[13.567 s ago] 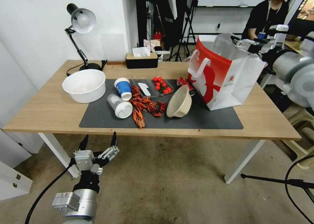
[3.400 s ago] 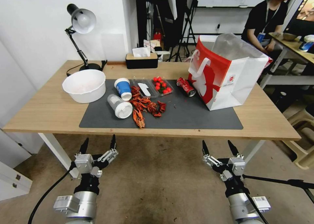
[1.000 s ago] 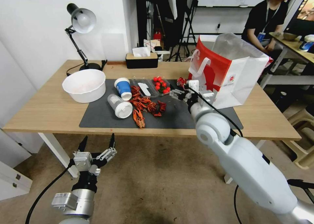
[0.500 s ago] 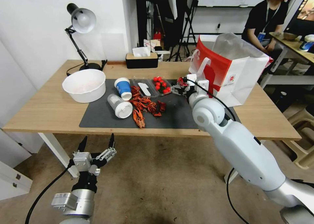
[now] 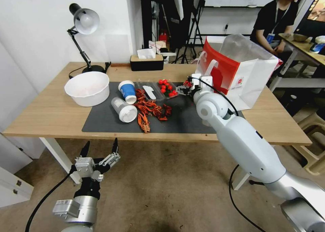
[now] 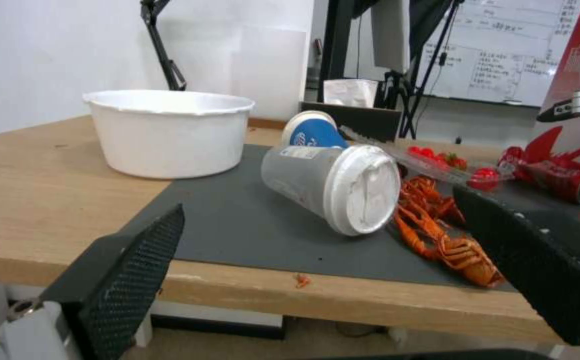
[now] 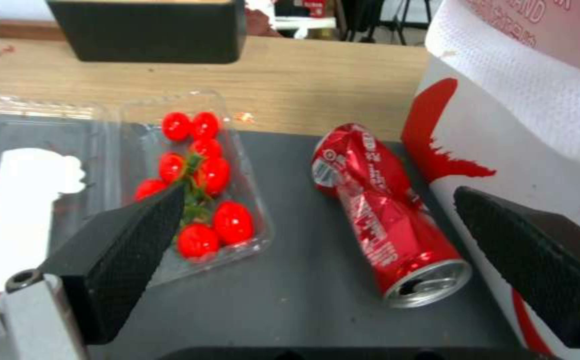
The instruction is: Pick up the trash from the table and place it into the takeout bag.
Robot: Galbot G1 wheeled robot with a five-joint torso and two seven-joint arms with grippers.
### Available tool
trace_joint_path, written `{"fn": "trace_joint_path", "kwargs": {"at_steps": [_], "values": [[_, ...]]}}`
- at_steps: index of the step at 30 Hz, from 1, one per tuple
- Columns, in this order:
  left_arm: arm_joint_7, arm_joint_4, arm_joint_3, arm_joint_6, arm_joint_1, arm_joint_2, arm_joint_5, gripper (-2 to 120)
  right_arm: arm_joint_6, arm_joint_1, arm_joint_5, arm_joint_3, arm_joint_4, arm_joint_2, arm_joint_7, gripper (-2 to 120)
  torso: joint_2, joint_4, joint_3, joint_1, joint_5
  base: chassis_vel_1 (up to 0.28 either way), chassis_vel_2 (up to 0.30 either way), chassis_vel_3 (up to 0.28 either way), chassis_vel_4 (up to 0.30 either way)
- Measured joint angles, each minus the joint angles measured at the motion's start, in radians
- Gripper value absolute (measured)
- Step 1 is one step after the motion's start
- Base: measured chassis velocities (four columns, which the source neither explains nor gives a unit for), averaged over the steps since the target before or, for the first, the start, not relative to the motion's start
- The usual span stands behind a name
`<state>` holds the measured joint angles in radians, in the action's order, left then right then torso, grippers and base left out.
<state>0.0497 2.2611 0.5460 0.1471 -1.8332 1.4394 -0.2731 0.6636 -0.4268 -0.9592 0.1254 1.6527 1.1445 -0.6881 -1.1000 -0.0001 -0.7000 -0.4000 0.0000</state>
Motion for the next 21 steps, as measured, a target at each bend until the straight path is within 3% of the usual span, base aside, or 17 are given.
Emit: {"fn": "trace_joint_path", "kwargs": {"at_steps": [6,21], "values": [[0.001,0.002,0.002,-0.001,-0.001,0.000,-0.005,100,0.052,0.047,-0.015,0.010,-0.047,0.020,-0.023,100,0.000,0.0001,0.000,0.000,-0.0001,0.000,0.000,0.000,0.000],[0.000,0.009,0.002,0.003,-0.007,0.007,-0.005,100,0.067,0.106,-0.025,0.017,-0.157,0.039,-0.004,100,0.000,0.0001,0.000,0.000,0.0000,0.000,0.000,0.000,0.000]]}}
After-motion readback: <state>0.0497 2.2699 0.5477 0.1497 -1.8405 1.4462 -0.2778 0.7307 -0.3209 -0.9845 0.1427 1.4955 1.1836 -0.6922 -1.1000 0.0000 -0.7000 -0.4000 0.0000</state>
